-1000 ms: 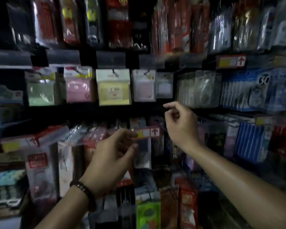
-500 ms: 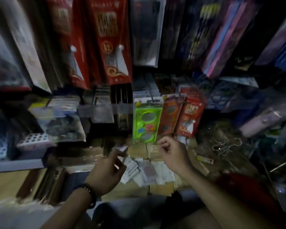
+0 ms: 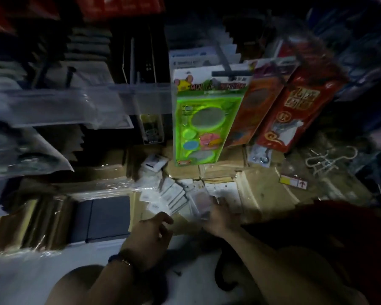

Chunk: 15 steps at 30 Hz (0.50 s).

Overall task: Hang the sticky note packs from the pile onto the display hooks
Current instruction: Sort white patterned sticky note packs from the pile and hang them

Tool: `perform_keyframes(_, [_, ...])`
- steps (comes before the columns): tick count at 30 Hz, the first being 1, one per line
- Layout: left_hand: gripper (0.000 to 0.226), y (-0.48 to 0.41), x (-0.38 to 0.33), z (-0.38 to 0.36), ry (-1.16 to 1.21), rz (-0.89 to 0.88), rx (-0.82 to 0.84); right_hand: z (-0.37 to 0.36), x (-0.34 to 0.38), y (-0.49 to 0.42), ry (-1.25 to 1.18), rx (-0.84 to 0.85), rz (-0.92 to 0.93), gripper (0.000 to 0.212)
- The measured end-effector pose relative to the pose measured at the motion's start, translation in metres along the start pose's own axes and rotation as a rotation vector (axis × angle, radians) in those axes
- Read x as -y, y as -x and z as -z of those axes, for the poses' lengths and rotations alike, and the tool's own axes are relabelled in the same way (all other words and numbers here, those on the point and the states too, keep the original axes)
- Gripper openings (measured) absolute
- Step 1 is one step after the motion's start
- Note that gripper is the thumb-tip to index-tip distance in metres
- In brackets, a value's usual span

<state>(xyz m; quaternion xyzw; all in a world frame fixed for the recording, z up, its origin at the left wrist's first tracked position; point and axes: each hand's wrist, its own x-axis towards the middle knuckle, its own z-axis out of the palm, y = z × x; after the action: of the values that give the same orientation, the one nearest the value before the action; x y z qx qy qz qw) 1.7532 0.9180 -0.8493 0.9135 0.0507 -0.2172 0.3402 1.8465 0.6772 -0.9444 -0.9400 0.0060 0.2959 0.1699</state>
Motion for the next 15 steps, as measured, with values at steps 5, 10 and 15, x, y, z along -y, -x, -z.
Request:
perform_keyframes(5, [0.016,-0.004,-0.005,-0.008,-0.087,0.021,0.13,-0.025,0.025,-0.016,0.129,-0.043,0.057,0.102])
perform_keyframes(10, [0.023,-0.008,-0.003,-0.001,-0.13,0.065,0.133,-0.04,0.02,-0.021,0.18,-0.1,0.122,0.091])
perform_keyframes(15, [0.02,-0.011,0.009,0.003,-0.145,0.101,0.164,-0.039,0.018,-0.021,0.18,-0.111,0.104,0.086])
